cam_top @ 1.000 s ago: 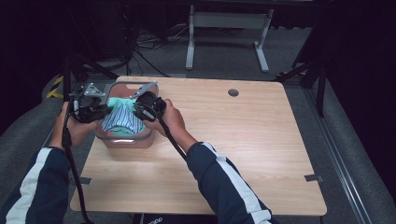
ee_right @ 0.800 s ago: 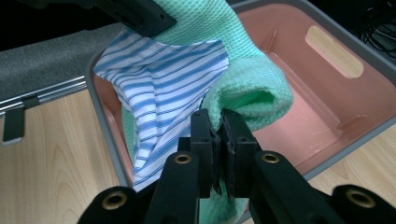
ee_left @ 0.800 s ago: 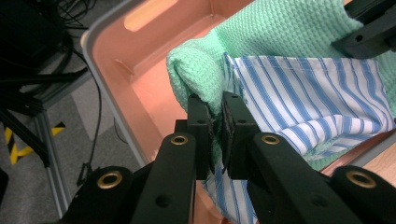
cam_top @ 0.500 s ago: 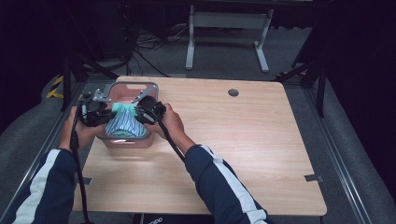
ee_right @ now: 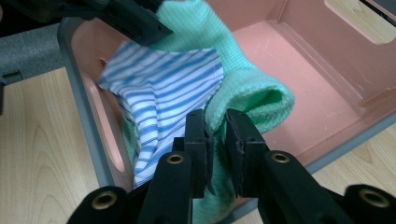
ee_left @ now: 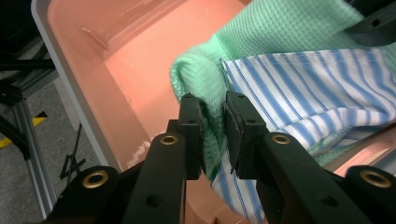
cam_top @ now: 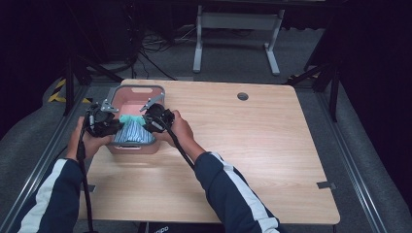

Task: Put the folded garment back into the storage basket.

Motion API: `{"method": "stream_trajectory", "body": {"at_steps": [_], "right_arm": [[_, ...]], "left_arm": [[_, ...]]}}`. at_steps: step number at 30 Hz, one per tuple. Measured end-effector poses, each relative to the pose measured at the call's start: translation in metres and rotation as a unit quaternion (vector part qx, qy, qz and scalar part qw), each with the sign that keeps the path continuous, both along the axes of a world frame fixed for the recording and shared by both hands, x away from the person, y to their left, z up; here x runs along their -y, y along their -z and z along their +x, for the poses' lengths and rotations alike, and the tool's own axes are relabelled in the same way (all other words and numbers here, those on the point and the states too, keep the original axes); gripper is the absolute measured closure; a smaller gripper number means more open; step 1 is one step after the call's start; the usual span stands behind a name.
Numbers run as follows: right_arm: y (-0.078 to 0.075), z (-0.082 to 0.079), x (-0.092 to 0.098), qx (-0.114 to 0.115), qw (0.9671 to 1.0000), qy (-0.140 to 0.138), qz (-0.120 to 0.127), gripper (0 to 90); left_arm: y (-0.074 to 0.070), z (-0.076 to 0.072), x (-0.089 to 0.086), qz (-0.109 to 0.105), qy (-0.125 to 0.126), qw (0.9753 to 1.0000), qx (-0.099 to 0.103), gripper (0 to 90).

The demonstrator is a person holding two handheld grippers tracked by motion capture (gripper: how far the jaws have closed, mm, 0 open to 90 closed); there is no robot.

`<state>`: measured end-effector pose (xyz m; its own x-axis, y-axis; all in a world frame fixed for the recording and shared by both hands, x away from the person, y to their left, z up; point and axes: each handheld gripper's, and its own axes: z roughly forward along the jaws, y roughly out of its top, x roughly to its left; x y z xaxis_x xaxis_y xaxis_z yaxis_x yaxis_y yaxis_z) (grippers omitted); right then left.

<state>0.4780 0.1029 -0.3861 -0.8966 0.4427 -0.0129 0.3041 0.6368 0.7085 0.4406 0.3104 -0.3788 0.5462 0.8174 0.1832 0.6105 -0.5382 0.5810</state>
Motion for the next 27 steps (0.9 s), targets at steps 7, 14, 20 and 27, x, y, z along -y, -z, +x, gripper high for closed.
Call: {"method": "stream_trajectory", "body": {"at_steps": [7,14,20,27], "right_arm": [[-0.001,0.002,0.007,-0.001,1.0,0.001,0.003,73.0],[-0.003,0.001,0.014,0.009,0.9999,0.005,-0.002,72.3],[-0.009,-0.002,0.019,0.026,0.9995,0.01,-0.017,71.7],[-0.015,-0.005,0.029,0.038,0.9989,0.013,-0.023,70.7]], "left_arm": [[-0.005,-0.006,0.002,-0.013,-0.001,0.9998,0.015,69.9],[-0.01,-0.011,0.009,-0.01,0.013,0.9995,0.027,70.4],[-0.013,-0.017,0.015,-0.024,0.017,0.9989,0.035,69.2],[-0.018,-0.023,0.022,-0.034,0.026,0.9981,0.046,66.6]]}}
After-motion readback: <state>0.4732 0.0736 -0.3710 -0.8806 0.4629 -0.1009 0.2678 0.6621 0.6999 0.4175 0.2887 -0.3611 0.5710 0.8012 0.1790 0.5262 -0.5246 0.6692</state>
